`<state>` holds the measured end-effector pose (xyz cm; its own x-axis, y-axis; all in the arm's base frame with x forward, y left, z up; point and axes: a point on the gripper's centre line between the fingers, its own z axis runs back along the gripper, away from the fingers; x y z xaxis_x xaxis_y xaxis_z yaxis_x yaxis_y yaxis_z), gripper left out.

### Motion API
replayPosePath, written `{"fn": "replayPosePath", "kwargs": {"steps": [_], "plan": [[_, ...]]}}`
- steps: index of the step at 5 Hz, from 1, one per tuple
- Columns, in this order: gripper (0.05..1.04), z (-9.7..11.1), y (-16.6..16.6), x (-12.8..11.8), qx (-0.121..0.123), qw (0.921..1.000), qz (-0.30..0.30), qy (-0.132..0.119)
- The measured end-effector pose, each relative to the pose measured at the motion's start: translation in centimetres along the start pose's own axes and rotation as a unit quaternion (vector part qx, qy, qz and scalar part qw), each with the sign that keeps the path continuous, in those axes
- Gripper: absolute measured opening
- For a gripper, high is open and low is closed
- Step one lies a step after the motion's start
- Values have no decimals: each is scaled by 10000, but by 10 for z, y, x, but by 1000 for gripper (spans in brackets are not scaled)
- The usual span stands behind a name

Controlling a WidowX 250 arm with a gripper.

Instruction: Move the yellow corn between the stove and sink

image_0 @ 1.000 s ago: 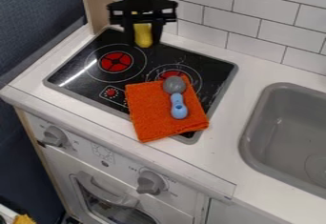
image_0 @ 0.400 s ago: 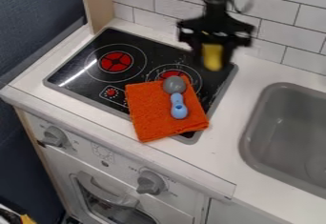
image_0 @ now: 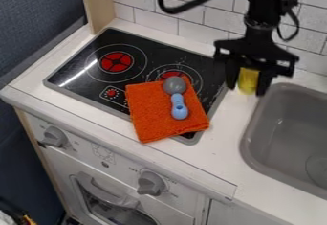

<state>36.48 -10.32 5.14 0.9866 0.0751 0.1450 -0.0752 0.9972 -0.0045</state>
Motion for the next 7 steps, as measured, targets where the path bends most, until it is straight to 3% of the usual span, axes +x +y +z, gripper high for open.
{"fn": "replayPosePath", "kwargs": {"steps": [3,4,5,6,7], "plan": [[567,-25,4,-8,200,9993,-121,289],[643,-29,3,-12,195,9988,-107,441],[941,-28,5,-13,258,9984,-126,489],[1012,-28,6,-13,282,9984,-40,486],[1007,-18,7,-13,279,9985,87,463]]}}
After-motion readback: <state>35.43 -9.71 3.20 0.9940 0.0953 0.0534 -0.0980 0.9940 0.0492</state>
